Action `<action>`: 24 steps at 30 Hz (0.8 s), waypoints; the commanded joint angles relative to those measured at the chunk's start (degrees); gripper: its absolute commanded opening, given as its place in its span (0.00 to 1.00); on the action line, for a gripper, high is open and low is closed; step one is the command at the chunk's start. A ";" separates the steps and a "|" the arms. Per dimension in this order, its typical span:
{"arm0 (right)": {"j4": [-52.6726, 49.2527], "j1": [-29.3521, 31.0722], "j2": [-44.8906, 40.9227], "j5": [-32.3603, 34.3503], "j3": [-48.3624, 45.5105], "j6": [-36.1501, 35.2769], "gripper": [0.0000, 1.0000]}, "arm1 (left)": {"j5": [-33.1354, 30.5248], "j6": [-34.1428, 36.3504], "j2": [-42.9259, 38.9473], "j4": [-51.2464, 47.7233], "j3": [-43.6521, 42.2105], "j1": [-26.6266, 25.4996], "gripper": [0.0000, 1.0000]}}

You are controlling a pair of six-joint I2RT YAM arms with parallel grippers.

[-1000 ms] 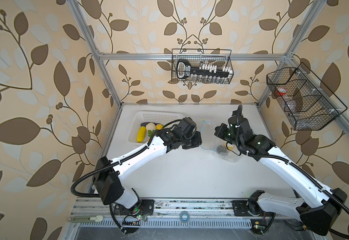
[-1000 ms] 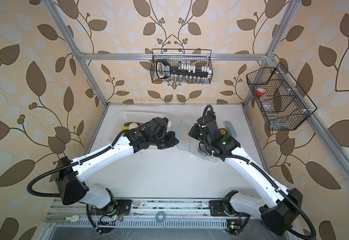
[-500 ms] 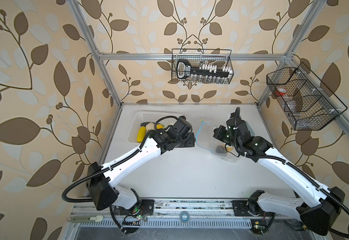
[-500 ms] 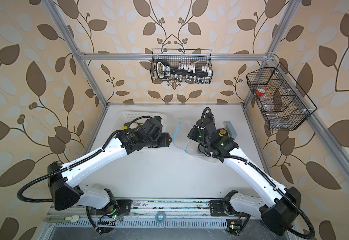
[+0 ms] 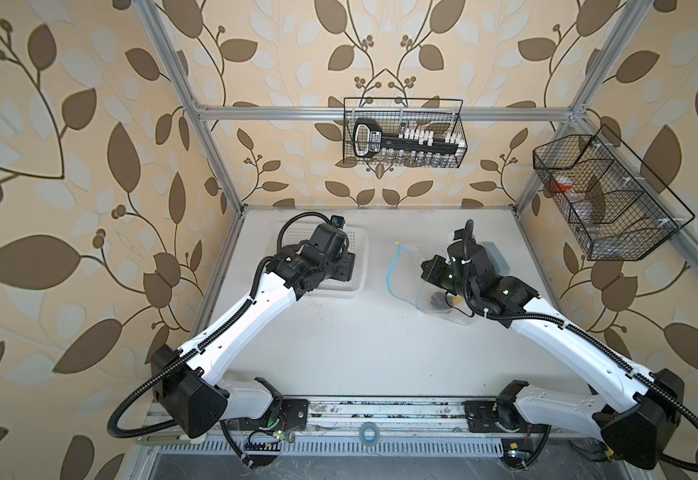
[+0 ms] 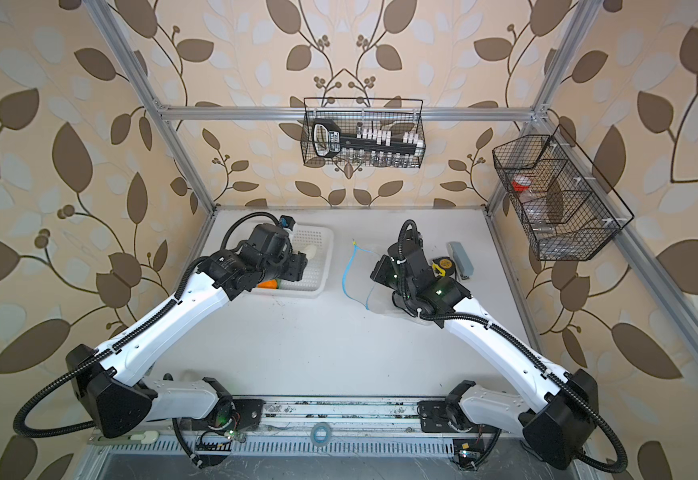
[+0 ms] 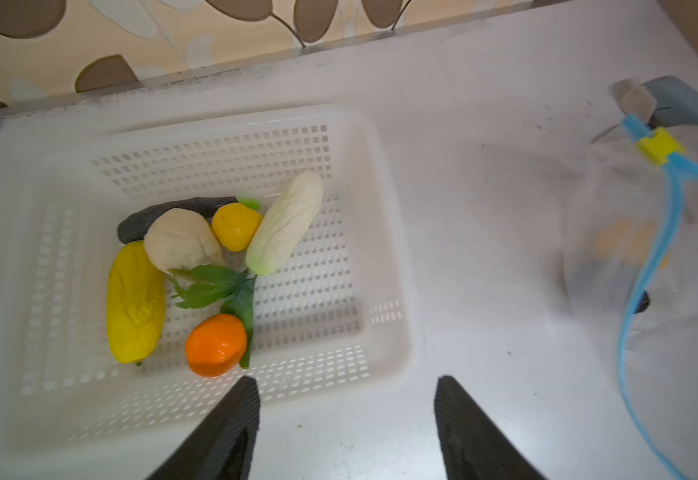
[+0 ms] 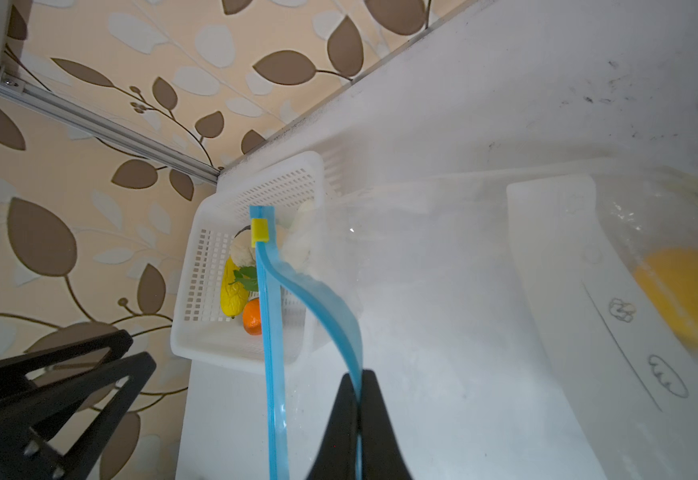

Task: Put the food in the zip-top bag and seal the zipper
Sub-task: 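Release the bag edge and move the left gripper over the white basket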

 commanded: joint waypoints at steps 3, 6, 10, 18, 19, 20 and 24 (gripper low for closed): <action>2.36 0.50 1.36 -1.83 -1.18 0.33 0.00 | 4.70 13.06 3.38 3.65 1.19 5.20 0.65; 3.15 0.53 1.58 -2.46 -1.58 0.11 0.00 | 8.91 14.07 8.31 2.53 4.44 7.81 0.66; 4.40 0.40 1.53 -3.62 -2.64 0.13 0.00 | 14.32 16.43 14.67 -2.66 10.86 9.81 0.65; 7.60 -0.04 1.22 -5.21 -5.48 0.69 0.00 | 11.75 20.02 24.76 -8.23 16.02 12.40 0.58; 8.07 0.00 1.32 -5.22 -5.81 0.81 0.00 | 12.17 19.79 26.11 -8.90 17.07 12.54 0.57; 8.30 0.15 1.68 -5.38 -5.94 0.86 0.00 | 11.82 19.70 27.89 -10.04 18.35 12.58 0.56; 8.19 0.20 2.02 -5.66 -6.02 0.54 0.00 | 10.35 20.10 32.98 -12.75 21.03 13.49 0.54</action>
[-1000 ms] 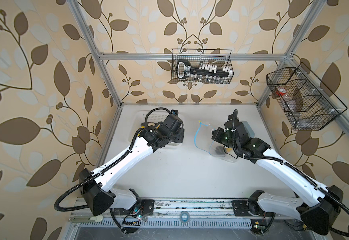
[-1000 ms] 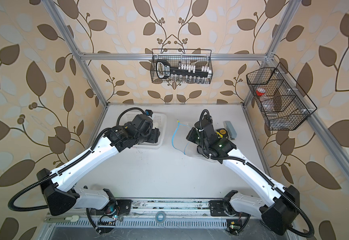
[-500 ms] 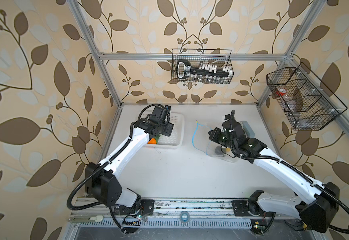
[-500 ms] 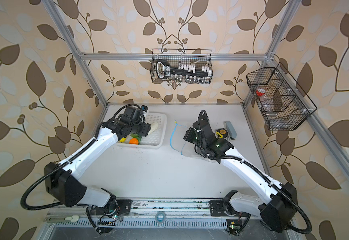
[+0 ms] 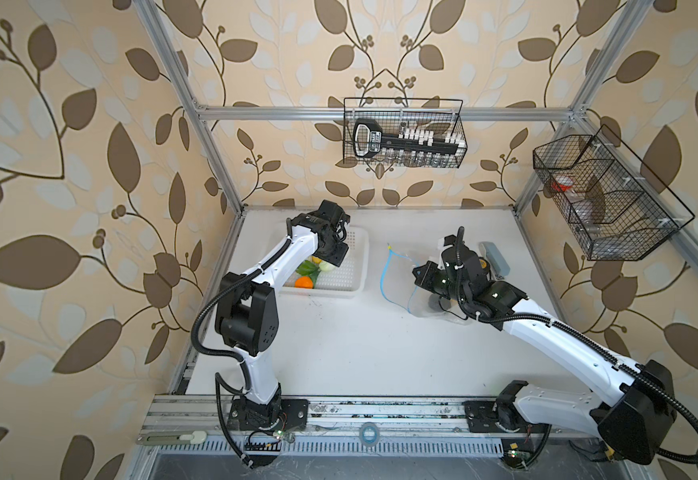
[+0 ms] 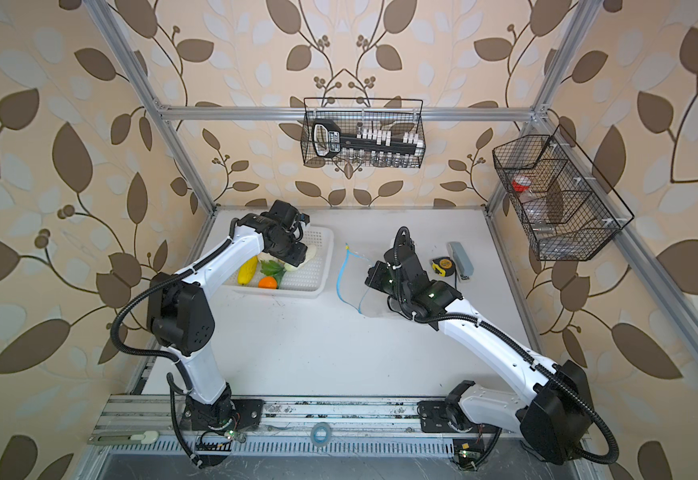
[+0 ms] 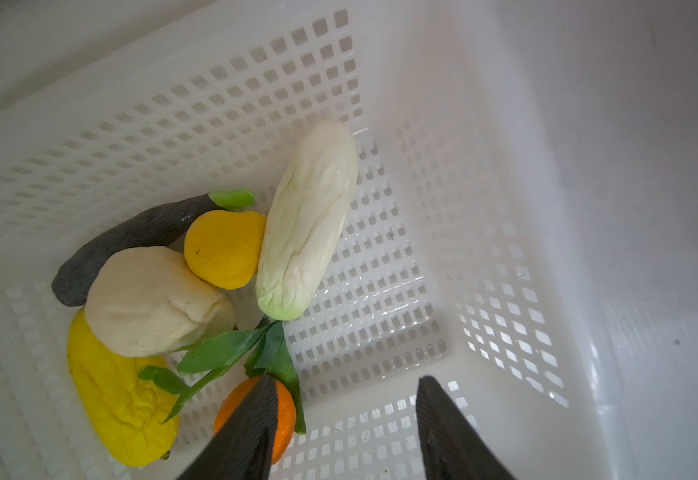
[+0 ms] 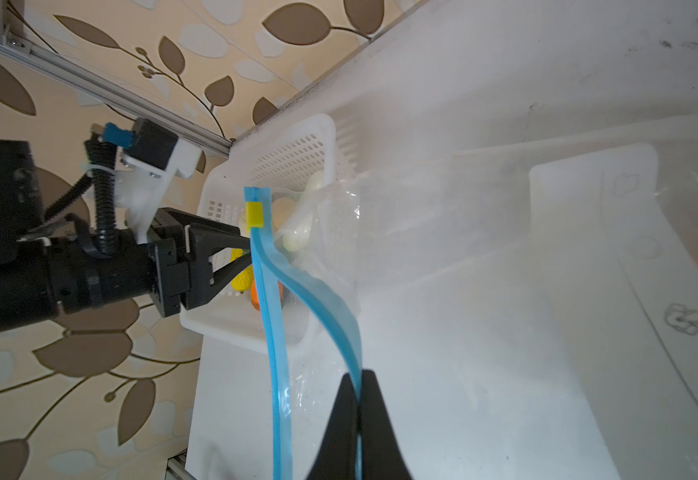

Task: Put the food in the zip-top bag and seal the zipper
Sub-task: 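Release the bag edge and move the left gripper over the white basket, then lower the left gripper into the basket and grasp the white cabbage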

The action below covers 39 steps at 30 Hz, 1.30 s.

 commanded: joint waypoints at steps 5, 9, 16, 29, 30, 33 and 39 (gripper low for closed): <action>1.55 -0.22 0.05 -1.13 -1.90 0.45 0.00 | 0.30 1.36 3.97 -1.72 2.00 3.11 0.57; 1.33 -0.31 0.07 -1.26 -1.85 0.11 0.00 | 2.00 0.11 6.21 -1.12 3.30 4.83 0.55; 1.31 -1.02 0.00 -1.52 -1.40 -0.03 0.00 | 3.17 0.72 11.10 -1.48 6.47 5.43 0.57; 0.76 -2.90 0.47 -1.95 -0.84 -0.89 0.00 | 7.69 -0.51 15.51 -0.70 8.89 5.43 0.60; 0.81 -2.93 0.63 -1.88 -0.84 -0.89 0.00 | 8.45 -0.71 15.69 -0.60 8.94 5.43 0.60; 0.60 -2.93 1.17 -2.18 -0.75 -0.87 0.00 | 9.62 -1.27 16.36 -0.49 9.14 5.43 0.60; 0.69 -2.94 0.98 -2.04 -0.66 -0.57 0.00 | 11.86 -1.76 16.67 -1.15 9.02 5.33 0.63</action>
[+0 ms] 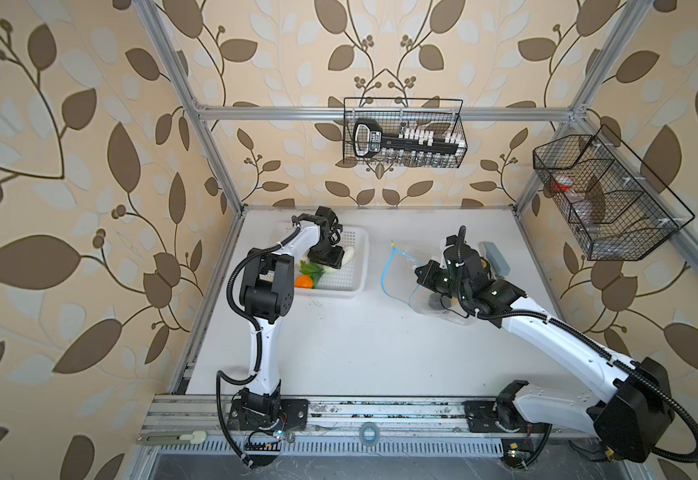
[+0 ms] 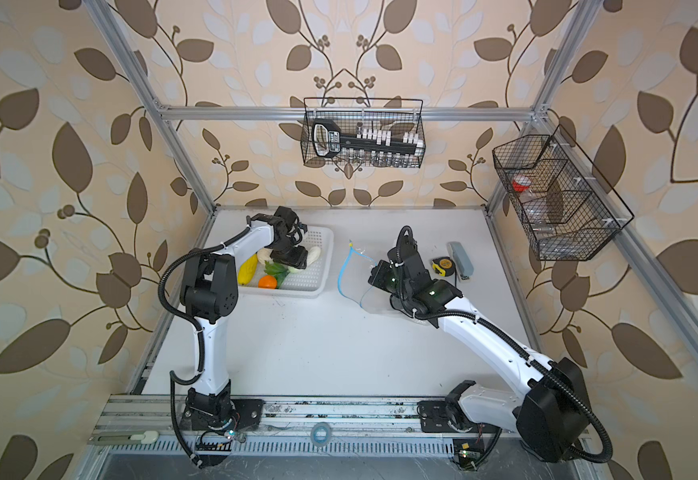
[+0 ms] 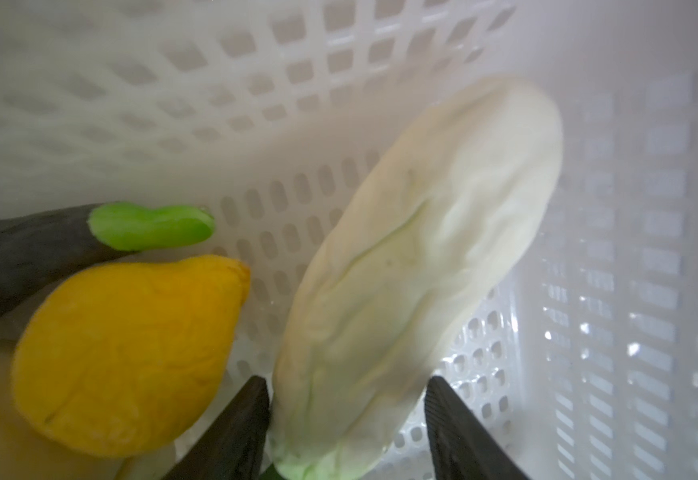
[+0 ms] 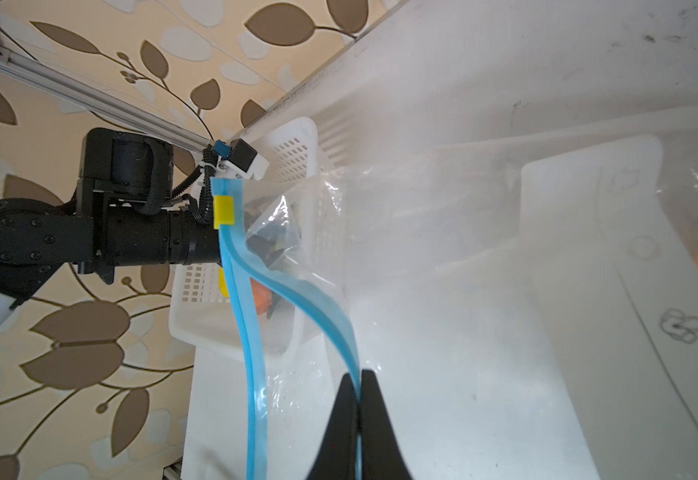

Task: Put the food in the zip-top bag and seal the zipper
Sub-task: 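Lower the left gripper into the basket and grasp the white cabbage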

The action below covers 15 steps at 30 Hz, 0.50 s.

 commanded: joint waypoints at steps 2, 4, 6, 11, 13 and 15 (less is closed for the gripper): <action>-0.18 -0.05 0.20 -0.37 0.48 -0.12 0.00 | 3.98 -0.55 -0.32 -0.86 1.76 -0.41 0.65; -0.18 0.09 0.28 -0.37 0.55 -0.06 0.00 | 4.32 -0.42 -0.69 -0.48 1.28 -0.84 0.65; -0.12 0.21 0.27 -0.31 0.44 -0.01 0.00 | 4.38 -0.30 -0.96 -0.16 0.71 -1.22 0.66; -0.24 0.42 0.05 -0.13 0.34 0.02 0.00 | 4.38 -1.64 -0.67 -0.08 0.43 -1.59 0.66; -0.25 0.43 -0.01 -0.06 0.34 0.06 0.00 | 4.65 -2.36 -0.70 -0.12 0.30 -1.77 0.67; -0.24 0.42 0.06 -0.02 0.32 0.02 0.00 | 4.94 -2.79 -1.10 -0.01 -0.25 -2.16 0.68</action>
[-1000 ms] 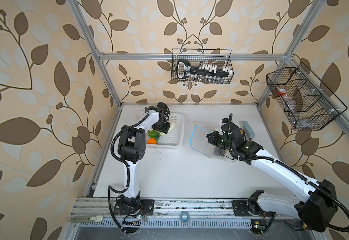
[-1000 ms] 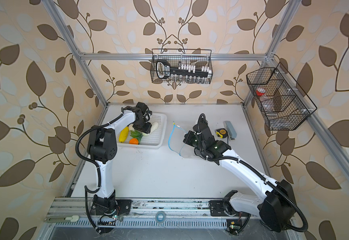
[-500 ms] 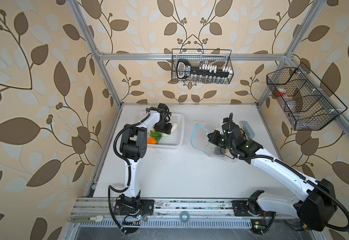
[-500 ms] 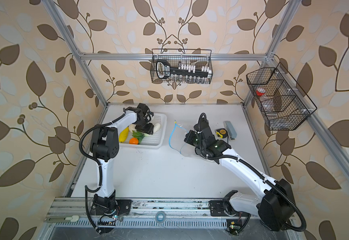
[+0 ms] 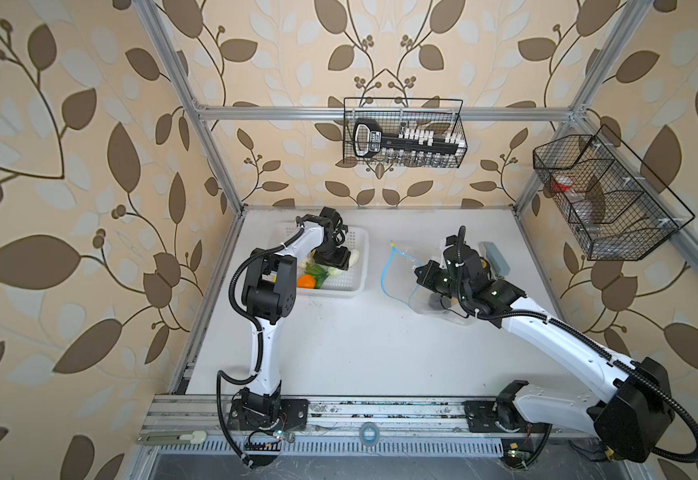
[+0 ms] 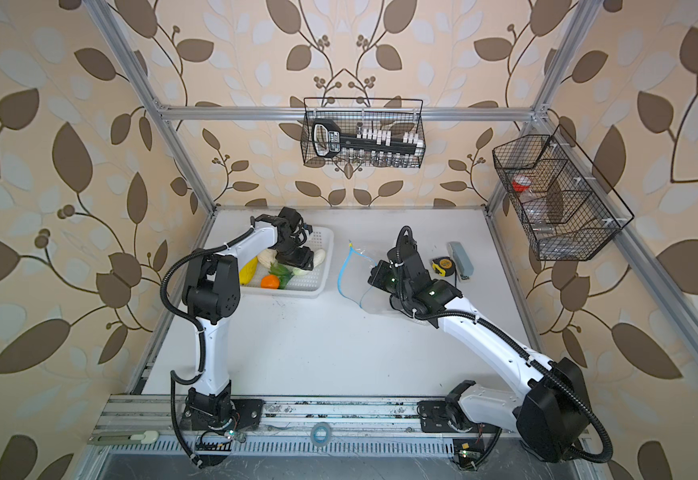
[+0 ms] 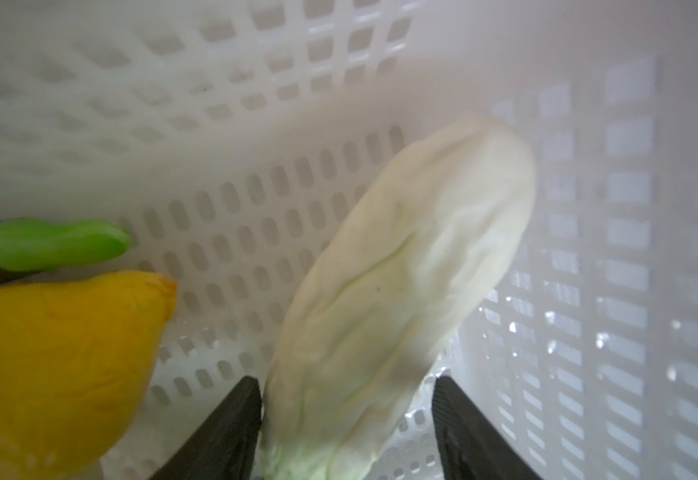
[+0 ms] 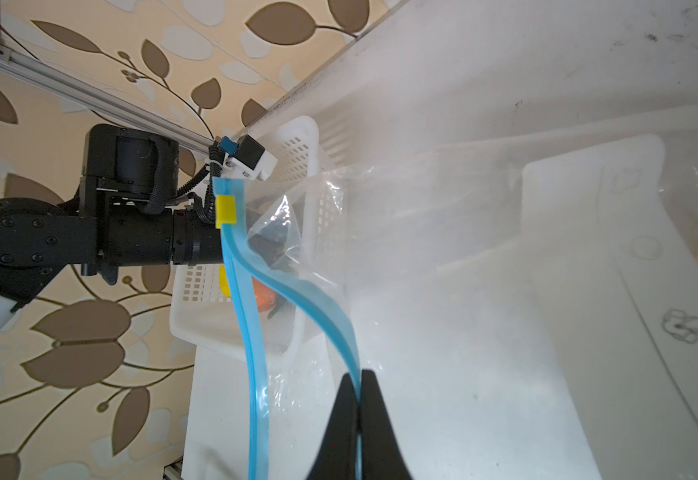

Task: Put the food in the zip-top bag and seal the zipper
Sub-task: 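Lower the left gripper into the basket and grasp the white cabbage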

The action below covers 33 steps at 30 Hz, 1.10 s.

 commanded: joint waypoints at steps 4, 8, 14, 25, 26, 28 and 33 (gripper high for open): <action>-0.09 0.50 0.24 -0.11 0.41 0.05 0.00 | 0.79 -2.03 -1.99 0.28 -2.14 -1.32 0.68; 0.01 0.75 0.33 -0.11 0.36 0.09 0.00 | -0.62 -2.61 -1.53 -0.74 -2.36 -1.37 0.66; -0.02 0.82 0.12 -0.19 0.27 0.13 0.00 | -0.22 -3.20 -2.33 -0.39 -2.83 -1.54 0.58; -0.39 0.51 -0.65 -0.19 -0.12 -0.14 0.00 | 1.50 -3.64 -4.34 -0.55 -3.50 -1.54 0.47; -0.34 0.51 -0.73 -0.20 -0.23 -0.13 0.00 | 1.39 -3.36 -4.63 -0.75 -3.66 -1.54 0.46; -0.27 0.51 -0.68 -0.18 -0.21 -0.02 0.00 | 0.95 -3.06 -5.34 -1.13 -3.88 -1.54 0.44; -0.04 0.56 -0.63 -0.11 -0.13 0.05 0.00 | 0.21 -2.68 -6.60 -2.04 -4.12 -1.54 0.38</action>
